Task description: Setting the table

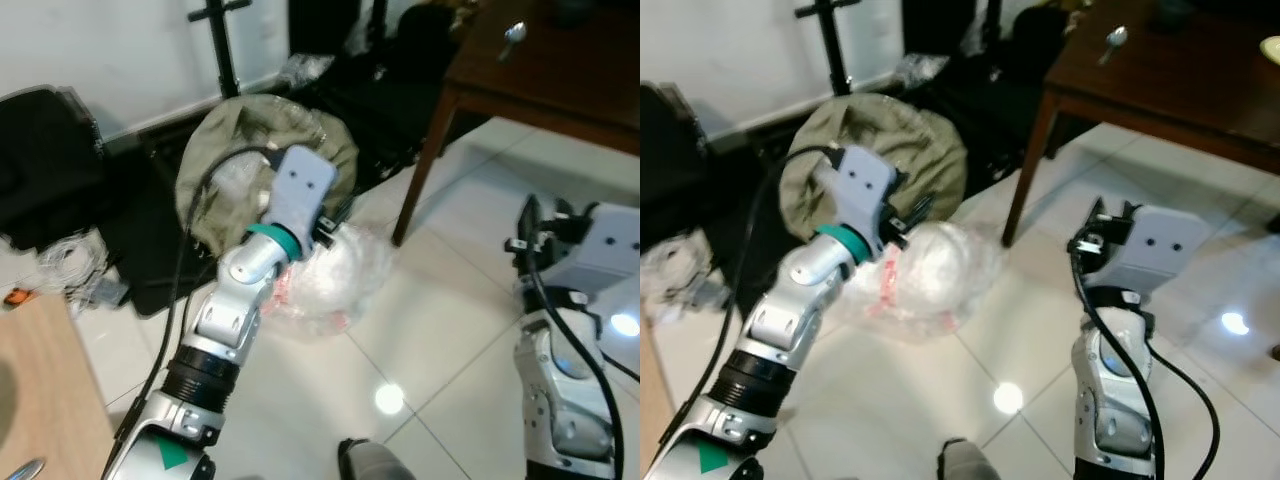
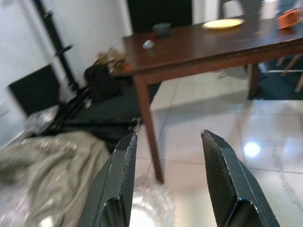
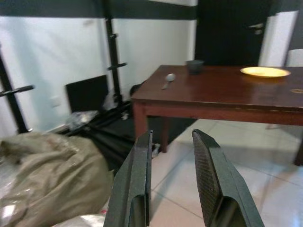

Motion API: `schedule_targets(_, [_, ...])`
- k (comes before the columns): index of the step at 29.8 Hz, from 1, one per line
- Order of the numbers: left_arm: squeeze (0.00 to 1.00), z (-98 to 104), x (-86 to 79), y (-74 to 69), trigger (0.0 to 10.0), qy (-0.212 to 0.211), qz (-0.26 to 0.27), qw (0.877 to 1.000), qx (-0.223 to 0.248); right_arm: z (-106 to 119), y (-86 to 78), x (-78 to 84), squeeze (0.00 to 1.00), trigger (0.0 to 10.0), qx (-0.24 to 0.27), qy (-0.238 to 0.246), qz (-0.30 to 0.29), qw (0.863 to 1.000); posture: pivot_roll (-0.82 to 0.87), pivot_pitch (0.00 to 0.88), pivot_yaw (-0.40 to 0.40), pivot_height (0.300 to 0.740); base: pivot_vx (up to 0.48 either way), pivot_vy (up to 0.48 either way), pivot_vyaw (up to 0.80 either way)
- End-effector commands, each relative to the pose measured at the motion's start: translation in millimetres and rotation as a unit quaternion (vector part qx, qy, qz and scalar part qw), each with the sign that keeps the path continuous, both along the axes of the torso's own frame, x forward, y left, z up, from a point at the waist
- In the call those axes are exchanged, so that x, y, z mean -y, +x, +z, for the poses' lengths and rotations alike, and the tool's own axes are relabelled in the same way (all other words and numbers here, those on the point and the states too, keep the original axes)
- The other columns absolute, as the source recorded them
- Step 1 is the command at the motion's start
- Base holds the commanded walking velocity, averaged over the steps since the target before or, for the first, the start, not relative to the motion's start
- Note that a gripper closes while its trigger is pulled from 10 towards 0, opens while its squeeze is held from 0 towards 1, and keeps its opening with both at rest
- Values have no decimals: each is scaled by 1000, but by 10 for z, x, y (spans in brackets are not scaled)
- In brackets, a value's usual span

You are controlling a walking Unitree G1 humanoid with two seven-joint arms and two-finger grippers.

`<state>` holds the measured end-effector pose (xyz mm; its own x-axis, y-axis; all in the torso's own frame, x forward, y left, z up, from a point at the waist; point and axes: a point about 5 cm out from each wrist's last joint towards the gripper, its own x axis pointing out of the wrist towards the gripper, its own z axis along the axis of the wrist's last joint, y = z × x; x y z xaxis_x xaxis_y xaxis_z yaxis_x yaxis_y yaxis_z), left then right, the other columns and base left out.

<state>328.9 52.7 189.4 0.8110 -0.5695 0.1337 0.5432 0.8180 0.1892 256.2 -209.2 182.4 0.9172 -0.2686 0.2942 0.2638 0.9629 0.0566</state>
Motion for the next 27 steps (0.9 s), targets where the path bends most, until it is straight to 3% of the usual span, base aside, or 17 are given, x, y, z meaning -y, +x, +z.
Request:
schedule_targets(1, [0, -60, -32, -2, 10000, 6, 3, 1000, -10, -37, -14, -11, 0, 10000, -7, 2, -1, 1000, -53, 0, 82, 740, 0, 0, -800])
schedule_targets(27, [0, -46, 23, 0, 10000, -23, -19, 999, -28, -43, -26, 0, 0, 10000, -7, 5, -7, 1000, -60, 0, 87, 740, 0, 0, -800])
